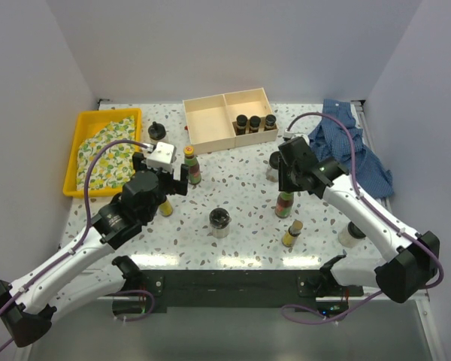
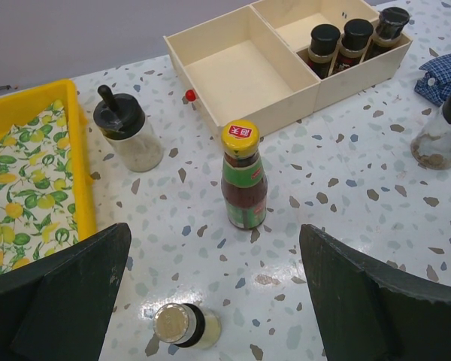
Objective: Organize the condiment bottles
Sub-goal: Move the bottle to the center of the board, then pick up the bottle from the center of the board.
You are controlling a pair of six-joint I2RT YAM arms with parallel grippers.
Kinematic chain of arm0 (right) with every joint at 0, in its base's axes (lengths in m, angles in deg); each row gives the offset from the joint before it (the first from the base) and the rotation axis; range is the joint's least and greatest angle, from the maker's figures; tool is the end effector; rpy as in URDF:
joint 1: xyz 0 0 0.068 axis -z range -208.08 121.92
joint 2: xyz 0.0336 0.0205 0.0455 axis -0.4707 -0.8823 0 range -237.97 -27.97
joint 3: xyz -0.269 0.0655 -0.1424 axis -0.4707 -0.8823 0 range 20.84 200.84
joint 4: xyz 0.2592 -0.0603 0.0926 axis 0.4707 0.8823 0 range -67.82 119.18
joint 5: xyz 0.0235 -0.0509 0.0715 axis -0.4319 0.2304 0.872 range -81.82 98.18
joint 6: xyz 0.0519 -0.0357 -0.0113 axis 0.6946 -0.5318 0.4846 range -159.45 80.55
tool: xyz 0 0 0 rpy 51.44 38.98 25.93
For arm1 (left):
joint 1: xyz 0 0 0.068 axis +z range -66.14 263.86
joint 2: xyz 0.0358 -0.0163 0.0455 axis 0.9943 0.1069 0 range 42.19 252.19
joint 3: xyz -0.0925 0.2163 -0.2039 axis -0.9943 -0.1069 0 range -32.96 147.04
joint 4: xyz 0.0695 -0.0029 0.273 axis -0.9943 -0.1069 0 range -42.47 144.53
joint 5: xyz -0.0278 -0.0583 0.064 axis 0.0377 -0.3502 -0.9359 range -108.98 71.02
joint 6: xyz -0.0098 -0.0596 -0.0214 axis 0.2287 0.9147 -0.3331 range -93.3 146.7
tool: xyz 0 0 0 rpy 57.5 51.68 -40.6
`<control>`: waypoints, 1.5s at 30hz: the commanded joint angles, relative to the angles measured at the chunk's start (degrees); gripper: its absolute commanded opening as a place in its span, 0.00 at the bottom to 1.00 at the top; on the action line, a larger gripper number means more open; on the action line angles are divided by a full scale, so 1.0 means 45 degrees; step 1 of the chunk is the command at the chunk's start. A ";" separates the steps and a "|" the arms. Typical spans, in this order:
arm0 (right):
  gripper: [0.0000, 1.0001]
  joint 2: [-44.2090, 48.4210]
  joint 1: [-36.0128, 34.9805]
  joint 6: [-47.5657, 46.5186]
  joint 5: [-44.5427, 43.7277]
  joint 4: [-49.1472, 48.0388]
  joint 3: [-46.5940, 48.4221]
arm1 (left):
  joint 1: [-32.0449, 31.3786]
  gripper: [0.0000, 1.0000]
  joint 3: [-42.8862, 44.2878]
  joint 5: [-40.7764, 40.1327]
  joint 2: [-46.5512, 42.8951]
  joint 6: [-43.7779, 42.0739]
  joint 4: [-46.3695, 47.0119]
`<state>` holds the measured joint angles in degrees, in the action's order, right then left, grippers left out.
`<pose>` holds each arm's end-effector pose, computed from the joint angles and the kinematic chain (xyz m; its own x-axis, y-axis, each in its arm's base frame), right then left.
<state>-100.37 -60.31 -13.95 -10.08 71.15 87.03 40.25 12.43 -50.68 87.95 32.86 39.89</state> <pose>0.2356 0.1302 0.3343 -0.7797 -0.0082 -0.6261 -0.0215 0.9997 0.0137 0.1536 -0.1104 0.3592 -0.2097 0.0740 -0.9750 0.1980 0.9797 0.0317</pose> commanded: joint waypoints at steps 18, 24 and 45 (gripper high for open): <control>0.07 -0.2875 -0.0651 -0.1954 0.1421 -0.5999 0.1755 | 0.0005 1.00 -0.0046 -0.0630 -0.0227 -0.0234 0.0459; 0.38 -0.2818 -0.0651 -0.2228 0.1500 -0.6760 0.1092 | -0.0015 1.00 -0.0066 -0.0670 -0.0305 -0.0234 0.0517; 0.64 -0.1472 -0.0670 -0.2463 0.1460 -0.8558 -0.1233 | -0.0015 1.00 -0.0047 -0.0553 -0.0188 -0.0234 0.0576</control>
<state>-111.02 -63.02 -24.33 -3.64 36.59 82.51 40.25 12.38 -52.47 87.21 32.86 39.89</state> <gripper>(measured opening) 0.637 0.997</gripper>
